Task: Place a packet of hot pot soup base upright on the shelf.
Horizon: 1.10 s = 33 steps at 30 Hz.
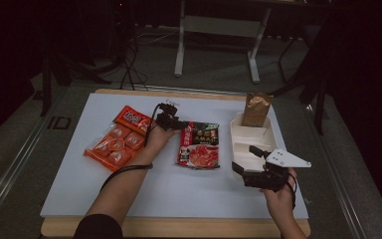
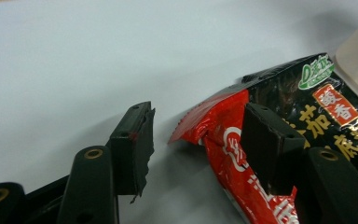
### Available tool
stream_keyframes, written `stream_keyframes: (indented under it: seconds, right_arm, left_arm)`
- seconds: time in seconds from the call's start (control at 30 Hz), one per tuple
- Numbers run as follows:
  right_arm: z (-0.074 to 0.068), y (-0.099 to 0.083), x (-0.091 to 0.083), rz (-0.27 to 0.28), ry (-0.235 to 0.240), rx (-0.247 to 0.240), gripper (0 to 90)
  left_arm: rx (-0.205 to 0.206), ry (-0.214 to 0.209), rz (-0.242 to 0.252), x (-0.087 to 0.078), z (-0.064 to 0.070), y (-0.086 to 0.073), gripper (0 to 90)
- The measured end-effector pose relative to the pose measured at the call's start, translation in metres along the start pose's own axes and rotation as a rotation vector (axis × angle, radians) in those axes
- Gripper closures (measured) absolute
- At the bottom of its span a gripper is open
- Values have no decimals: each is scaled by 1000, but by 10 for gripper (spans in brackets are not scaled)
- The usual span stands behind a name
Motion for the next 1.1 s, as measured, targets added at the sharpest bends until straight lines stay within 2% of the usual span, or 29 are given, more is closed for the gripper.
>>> stream_keyframes:
  seconds: [0.07, 0.1, 0.13, 0.27, 0.3, 0.37, 0.5, 0.53, 0.57, 0.6, 0.7, 0.73, 0.9, 1.1]
  right_arm:
    - [0, 0, 1, 0, 6, 3, 139]
    - [0, 0, 1, 0, 6, 3, 139]
    - [0, 0, 1, -1, 8, 3, 140]
    - [0, -1, 1, -5, 8, 4, 140]
    - [0, -1, 1, -5, 8, 4, 140]
    - [0, -1, 1, -6, 6, 4, 140]
    - [0, -1, 2, -10, 5, 1, 140]
    - [0, -2, 3, -15, 7, 2, 140]
    - [0, -2, 3, -18, 7, 2, 140]
    - [-1, -2, 4, -19, 9, 1, 140]
    - [-1, -2, 4, -21, 10, 3, 141]
    - [-1, -2, 4, -21, 8, 3, 140]
    - [1, -2, 4, -17, -2, 13, 140]
    - [2, 0, 1, -15, -3, 41, 121]
  left_arm:
    - [-11, -28, -20, 5, 1, -4, 465]
    - [-11, -28, -20, 5, 1, -4, 472]
    - [-5, -47, -32, 8, 4, -5, 489]
    - [9, -45, -60, 10, 9, -6, 546]
    - [9, -45, -60, 10, 9, -6, 586]
    - [-9, -61, -70, 11, 10, -7, 596]
    - [-21, -54, -95, 13, 14, -7, 649]
    - [-31, -46, -108, 14, 16, -6, 697]
    - [-31, -46, -108, 14, 16, -6, 773]
    - [-20, -24, -122, 14, 18, -4, 789]
    - [-9, -23, -130, 12, 20, -2, 828]
    - [-11, -25, -129, 11, 21, -1, 854]
    - [4, -24, -110, 5, 24, 1, 869]
    - [-9, -46, -62, -11, 28, 2, 873]
Point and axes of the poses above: each handheld gripper's, and its own axes: x roughly forward along the jaws, y roughly out of its top, z roughly to its right, the point moved 5 cm from there along x, roughly forward along the jaws, and after that the axes turned 1 degree about -z, right-handed, at the moved point
